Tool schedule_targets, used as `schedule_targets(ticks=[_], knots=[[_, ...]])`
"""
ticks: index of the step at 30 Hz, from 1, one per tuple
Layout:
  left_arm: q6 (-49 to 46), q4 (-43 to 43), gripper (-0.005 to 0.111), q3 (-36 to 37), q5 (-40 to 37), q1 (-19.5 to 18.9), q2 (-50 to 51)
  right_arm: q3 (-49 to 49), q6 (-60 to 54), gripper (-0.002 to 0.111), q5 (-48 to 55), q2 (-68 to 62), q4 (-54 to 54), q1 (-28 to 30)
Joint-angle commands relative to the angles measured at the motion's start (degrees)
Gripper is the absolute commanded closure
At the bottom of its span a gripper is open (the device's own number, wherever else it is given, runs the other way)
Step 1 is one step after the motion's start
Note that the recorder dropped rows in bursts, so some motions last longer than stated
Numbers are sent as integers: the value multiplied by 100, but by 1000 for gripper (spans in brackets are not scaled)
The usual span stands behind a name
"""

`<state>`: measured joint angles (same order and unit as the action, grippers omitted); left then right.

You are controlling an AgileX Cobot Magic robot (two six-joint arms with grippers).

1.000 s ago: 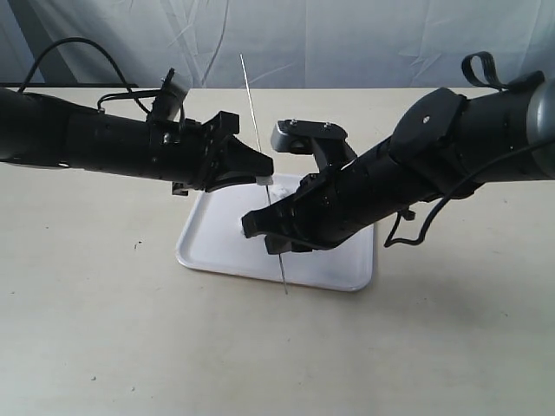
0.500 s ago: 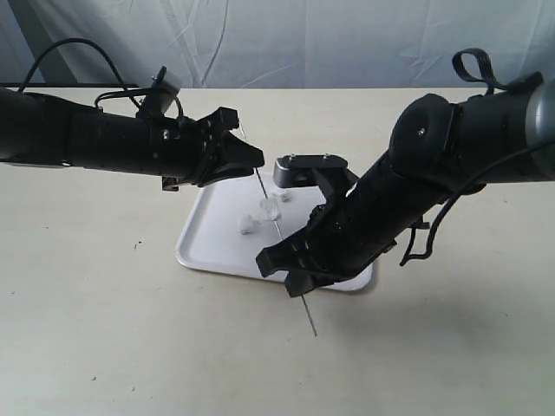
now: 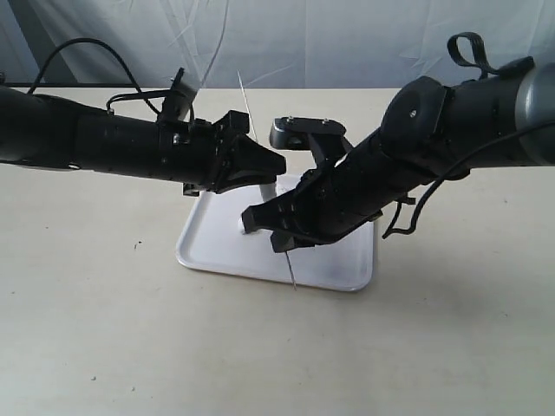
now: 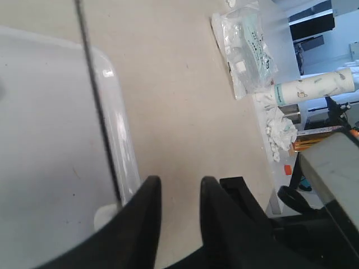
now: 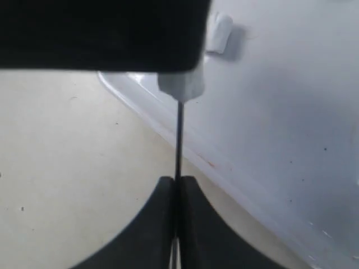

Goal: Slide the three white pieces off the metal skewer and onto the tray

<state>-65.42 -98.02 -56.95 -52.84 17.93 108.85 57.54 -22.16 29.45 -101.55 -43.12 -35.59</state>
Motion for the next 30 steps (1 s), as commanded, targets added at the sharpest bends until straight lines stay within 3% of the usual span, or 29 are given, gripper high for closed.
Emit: schedule_targets(ticks=[1, 4, 23, 30], knots=[[-133, 33, 74, -4, 79, 37, 9, 54, -35, 109, 40, -2, 120, 16], [-121, -5, 66, -4, 90, 37, 9, 54, 59, 109, -9, -2, 329, 16], [-146, 23, 67, -4, 815, 37, 9, 54, 1034, 109, -324, -2, 1485, 27], [-146, 47, 67, -4, 793, 37, 9, 54, 1057, 109, -470, -2, 1282, 15]])
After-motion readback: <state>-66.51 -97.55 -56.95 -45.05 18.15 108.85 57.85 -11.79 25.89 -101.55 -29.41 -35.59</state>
